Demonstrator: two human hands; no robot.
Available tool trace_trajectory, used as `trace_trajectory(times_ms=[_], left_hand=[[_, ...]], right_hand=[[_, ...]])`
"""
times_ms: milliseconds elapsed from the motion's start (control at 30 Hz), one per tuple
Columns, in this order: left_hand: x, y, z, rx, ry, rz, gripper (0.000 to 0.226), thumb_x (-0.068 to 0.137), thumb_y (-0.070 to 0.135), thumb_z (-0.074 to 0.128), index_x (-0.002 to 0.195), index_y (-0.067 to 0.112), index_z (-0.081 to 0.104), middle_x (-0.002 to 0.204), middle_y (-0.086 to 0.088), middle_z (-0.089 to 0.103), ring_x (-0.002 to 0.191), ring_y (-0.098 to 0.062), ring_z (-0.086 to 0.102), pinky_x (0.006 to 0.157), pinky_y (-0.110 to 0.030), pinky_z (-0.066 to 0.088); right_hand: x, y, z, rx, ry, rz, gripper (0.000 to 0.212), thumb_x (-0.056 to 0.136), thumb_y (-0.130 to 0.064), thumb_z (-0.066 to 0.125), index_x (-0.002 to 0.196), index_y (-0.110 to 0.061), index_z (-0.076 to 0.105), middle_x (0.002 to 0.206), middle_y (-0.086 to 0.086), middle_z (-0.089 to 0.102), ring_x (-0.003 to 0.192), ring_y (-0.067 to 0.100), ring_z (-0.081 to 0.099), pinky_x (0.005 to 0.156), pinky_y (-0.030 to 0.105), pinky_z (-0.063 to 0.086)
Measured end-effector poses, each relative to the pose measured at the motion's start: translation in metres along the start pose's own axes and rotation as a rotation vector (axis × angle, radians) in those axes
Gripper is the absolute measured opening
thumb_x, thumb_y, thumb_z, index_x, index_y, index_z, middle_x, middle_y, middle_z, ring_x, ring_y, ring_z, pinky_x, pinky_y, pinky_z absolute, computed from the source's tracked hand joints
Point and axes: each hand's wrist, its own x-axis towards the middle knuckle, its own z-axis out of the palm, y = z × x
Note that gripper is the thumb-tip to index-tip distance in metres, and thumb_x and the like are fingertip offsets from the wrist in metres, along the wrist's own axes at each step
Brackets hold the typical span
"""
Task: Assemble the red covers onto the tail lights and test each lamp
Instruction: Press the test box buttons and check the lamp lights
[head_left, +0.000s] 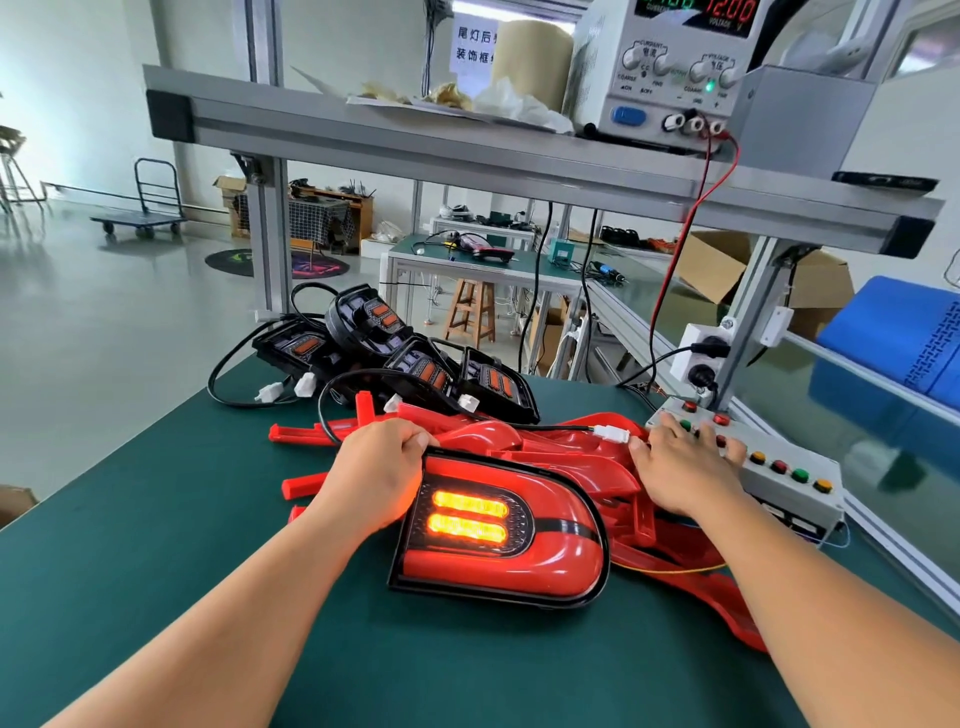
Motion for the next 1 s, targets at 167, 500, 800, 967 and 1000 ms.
trace_trajectory(times_ms=[167, 500, 800, 967, 1000], left_hand=[[-0.0001, -0.002, 0.0024, -0.035, 0.023, -0.008, 0.026, 0.1, 0.019, 0.044, 0.096, 0.025, 0.069, 0.092, 0.001, 0.071, 0.078, -0.016, 0.059, 0.06, -0.007, 0.035], [0.0036, -0.0036, 0.0024, 0.013, 0.029, 0.007, 0.027, 0.101, 0.022, 0.043, 0.099, 0.027, 0.069, 0.092, 0.008, 0.067, 0.065, 0.0, 0.047, 0.057, -0.004, 0.03], [0.0041, -0.0042, 0.0029, 0.03, 0.022, 0.015, 0.028, 0.101, 0.021, 0.042, 0.101, 0.027, 0.07, 0.091, 0.008, 0.067, 0.065, -0.001, 0.046, 0.054, -0.002, 0.03], [0.0041, -0.0041, 0.0031, 0.036, 0.023, 0.005, 0.029, 0.102, 0.023, 0.041, 0.103, 0.027, 0.07, 0.092, 0.01, 0.064, 0.064, 0.002, 0.046, 0.054, -0.004, 0.029], [0.004, -0.0037, 0.0028, 0.039, 0.022, 0.004, 0.029, 0.102, 0.023, 0.041, 0.103, 0.027, 0.069, 0.089, 0.012, 0.063, 0.063, 0.003, 0.046, 0.053, -0.004, 0.029]], right_hand=[[-0.0006, 0.0012, -0.0012, -0.023, -0.002, -0.013, 0.062, 0.101, -0.052, 0.007, 0.153, -0.021, 0.023, 0.165, -0.005, 0.004, 0.148, 0.033, 0.01, 0.111, 0.055, 0.013], [0.0005, 0.0019, -0.0054, -0.073, -0.018, -0.072, 0.062, 0.101, -0.052, 0.006, 0.153, -0.023, 0.023, 0.164, -0.007, -0.011, 0.147, 0.04, 0.014, 0.112, 0.053, 0.014], [-0.0015, 0.0009, -0.0064, -0.089, -0.007, -0.072, 0.061, 0.101, -0.052, 0.006, 0.152, -0.024, 0.026, 0.164, -0.008, -0.012, 0.145, 0.039, 0.017, 0.108, 0.05, 0.017], [-0.0013, 0.0001, -0.0065, -0.071, -0.012, -0.065, 0.061, 0.101, -0.053, 0.006, 0.152, -0.024, 0.025, 0.164, -0.008, -0.012, 0.146, 0.039, 0.016, 0.108, 0.051, 0.016], [-0.0014, 0.0001, -0.0065, -0.063, -0.008, -0.064, 0.062, 0.101, -0.053, 0.006, 0.152, -0.024, 0.025, 0.164, -0.007, -0.011, 0.146, 0.039, 0.016, 0.108, 0.05, 0.017]])
